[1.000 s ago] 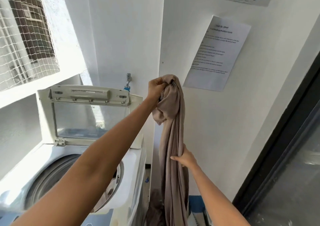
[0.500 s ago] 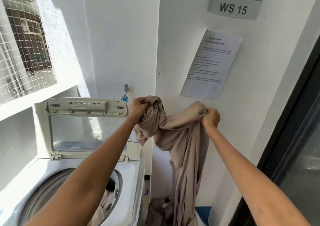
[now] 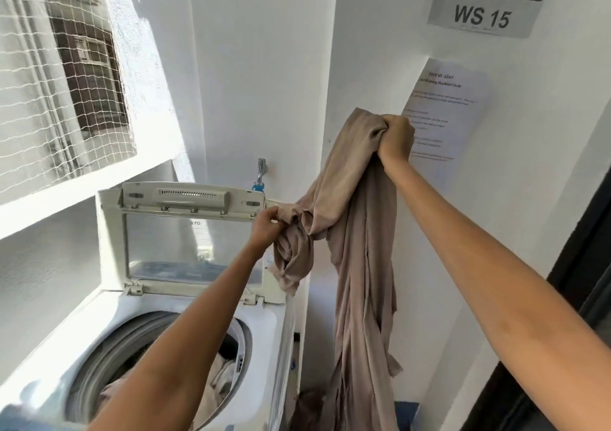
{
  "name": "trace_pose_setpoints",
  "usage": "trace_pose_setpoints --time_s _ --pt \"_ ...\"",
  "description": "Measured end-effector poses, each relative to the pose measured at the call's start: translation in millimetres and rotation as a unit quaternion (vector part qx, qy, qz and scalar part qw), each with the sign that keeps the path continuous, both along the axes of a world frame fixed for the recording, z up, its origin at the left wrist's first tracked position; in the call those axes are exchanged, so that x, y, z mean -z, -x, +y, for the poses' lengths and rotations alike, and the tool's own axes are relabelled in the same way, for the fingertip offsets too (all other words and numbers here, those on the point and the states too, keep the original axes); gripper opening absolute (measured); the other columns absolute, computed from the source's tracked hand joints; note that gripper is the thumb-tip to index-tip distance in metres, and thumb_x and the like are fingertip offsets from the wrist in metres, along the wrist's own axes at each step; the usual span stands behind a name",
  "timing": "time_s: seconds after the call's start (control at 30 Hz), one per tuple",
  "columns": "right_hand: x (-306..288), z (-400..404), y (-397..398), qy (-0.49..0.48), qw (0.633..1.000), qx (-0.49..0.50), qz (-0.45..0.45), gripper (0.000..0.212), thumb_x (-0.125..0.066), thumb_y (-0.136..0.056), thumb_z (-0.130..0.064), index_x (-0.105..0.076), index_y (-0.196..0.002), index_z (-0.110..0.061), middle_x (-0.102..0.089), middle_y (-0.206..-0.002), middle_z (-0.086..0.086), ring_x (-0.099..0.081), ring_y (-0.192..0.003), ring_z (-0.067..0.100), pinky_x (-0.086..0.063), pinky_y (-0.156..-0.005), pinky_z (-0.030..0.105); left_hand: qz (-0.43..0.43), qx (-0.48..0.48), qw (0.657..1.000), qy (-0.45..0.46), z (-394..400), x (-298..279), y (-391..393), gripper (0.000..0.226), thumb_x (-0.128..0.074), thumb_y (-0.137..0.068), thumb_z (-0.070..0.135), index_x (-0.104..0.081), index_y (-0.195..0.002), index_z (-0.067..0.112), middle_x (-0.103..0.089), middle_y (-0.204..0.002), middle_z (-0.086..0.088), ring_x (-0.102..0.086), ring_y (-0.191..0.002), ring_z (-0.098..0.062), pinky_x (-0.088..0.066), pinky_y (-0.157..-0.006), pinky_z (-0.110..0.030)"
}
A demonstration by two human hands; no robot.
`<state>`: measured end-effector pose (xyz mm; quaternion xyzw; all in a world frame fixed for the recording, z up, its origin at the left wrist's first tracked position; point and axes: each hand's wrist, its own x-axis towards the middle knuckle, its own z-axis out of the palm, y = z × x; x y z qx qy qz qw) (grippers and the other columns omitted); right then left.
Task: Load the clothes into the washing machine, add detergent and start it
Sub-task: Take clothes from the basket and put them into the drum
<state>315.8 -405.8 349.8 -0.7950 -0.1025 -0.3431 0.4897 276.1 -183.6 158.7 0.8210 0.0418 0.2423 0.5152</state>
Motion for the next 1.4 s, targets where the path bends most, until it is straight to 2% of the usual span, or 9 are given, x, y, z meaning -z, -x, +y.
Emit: trace_pose_setpoints --time_s 0.17,0.43,0.57,0.67,0.77,0.93,1.07,1.27,1.4 --pt "87.3 25.6 -12.6 0.08 0.995 -0.014 0.065 0.034 -0.041 -0.084 0.002 -0.044 -0.053 -0.013 -0.051 -0.06 0.001 -0.049 -0.065 0.015 -0.029 -0.057 0.028 0.024 -0.089 0.994 -0.052 46.9 26.3 29.6 0.022 -0.058 -0.08 0.004 -0.069 -0.098 0.009 -0.071 -0.095 -0.007 -0.063 -0.089 -0.02 -0.045 -0.072 -0.026" --pt "122.1 87.4 8.2 0.199 0.972 -0.119 0.03 0.026 -0.044 -0.082 -0.001 -0.058 -0.061 -0.009 -0.068 -0.075 0.014 -0.062 -0.075 0.025 -0.034 -0.059 0.03 0.052 -0.199 0.972 -0.114 99.6 72.9 78.7 0.027 -0.053 -0.077 -0.004 -0.068 -0.095 0.007 -0.071 -0.094 -0.013 -0.064 -0.086 -0.029 -0.043 -0.069 -0.031" --pt "130.3 114.8 12.9 0.273 0.954 -0.119 0.039 0.023 -0.04 -0.082 0.0 -0.06 -0.071 -0.002 -0.069 -0.086 0.019 -0.063 -0.085 0.036 -0.046 -0.067 0.038 0.019 -0.108 0.992 -0.065 85.0 54.5 80.2 0.006 -0.058 -0.071 0.019 -0.062 -0.076 0.019 -0.063 -0.072 0.004 -0.056 -0.068 -0.009 -0.041 -0.066 -0.025" --pt "137.1 125.0 11.3 0.295 0.943 -0.133 0.072 0.025 -0.038 -0.084 0.0 -0.063 -0.082 0.001 -0.068 -0.091 0.018 -0.062 -0.088 0.035 -0.042 -0.067 0.036 0.004 -0.031 0.998 -0.057 69.5 29.5 70.2 0.016 -0.063 -0.067 0.025 -0.064 -0.08 0.016 -0.063 -0.072 0.002 -0.054 -0.064 -0.003 -0.044 -0.066 -0.023" --pt "135.4 124.0 12.9 0.266 0.924 -0.225 0.156 0.027 -0.042 -0.086 -0.001 -0.062 -0.103 -0.006 -0.063 -0.094 0.009 -0.057 -0.088 0.027 -0.04 -0.068 0.029 -0.016 -0.014 0.999 -0.034 52.6 16.7 60.8 0.031 -0.072 -0.071 0.012 -0.055 -0.097 0.017 -0.059 -0.066 0.004 -0.052 -0.058 0.003 -0.041 -0.061 -0.014" --pt "130.2 86.5 17.2 0.244 0.816 -0.428 0.301 0.043 -0.047 -0.081 0.015 -0.045 -0.113 -0.013 -0.059 -0.083 0.007 -0.049 -0.073 0.014 -0.04 -0.063 0.024 -0.016 -0.044 0.983 -0.177 34.1 18.2 47.5 0.066 -0.071 -0.076 0.015 -0.047 -0.137 0.022 -0.069 -0.091 -0.007 -0.063 -0.087 -0.021 -0.045 -0.079 -0.033" --pt "136.9 52.1 21.3 0.224 0.795 -0.451 0.339 0.043 -0.041 -0.08 0.015 -0.043 -0.115 -0.01 -0.062 -0.095 0.008 -0.053 -0.08 0.013 -0.043 -0.07 0.022 -0.059 -0.107 0.944 -0.306 13.0 23.1 37.0 0.034 -0.072 -0.074 0.024 -0.068 -0.107 0.021 -0.054 -0.111 -0.009 -0.049 -0.108 -0.029 -0.033 -0.09 -0.037" --pt "159.7 19.1 25.4 0.191 0.805 -0.449 0.338 0.043 -0.036 -0.08 0.012 -0.05 -0.113 -0.012 -0.06 -0.109 0.003 -0.051 -0.086 0.01 -0.04 -0.08 0.026 -0.171 -0.121 0.908 -0.363 -13.3 44.9 21.1 0.01 -0.074 -0.072 0.021 -0.067 -0.079 0.019 -0.054 -0.132 -0.012 -0.039 -0.129 -0.034 -0.02 -0.108 -0.049" --pt "185.4 -3.1 16.4 0.033 0.849 -0.417 0.323 0.049 -0.039 -0.085 0.012 -0.051 -0.123 -0.016 -0.054 -0.128 0.007 -0.056 -0.093 0.012 -0.046 -0.08 0.024 -0.209 -0.099 0.897 -0.376 -33.5 43.3 18.2 0.006 -0.069 -0.074 0.016 -0.065 -0.078 0.019 -0.057 -0.129 -0.008 -0.037 -0.129 -0.025 -0.017 -0.11 -0.059"
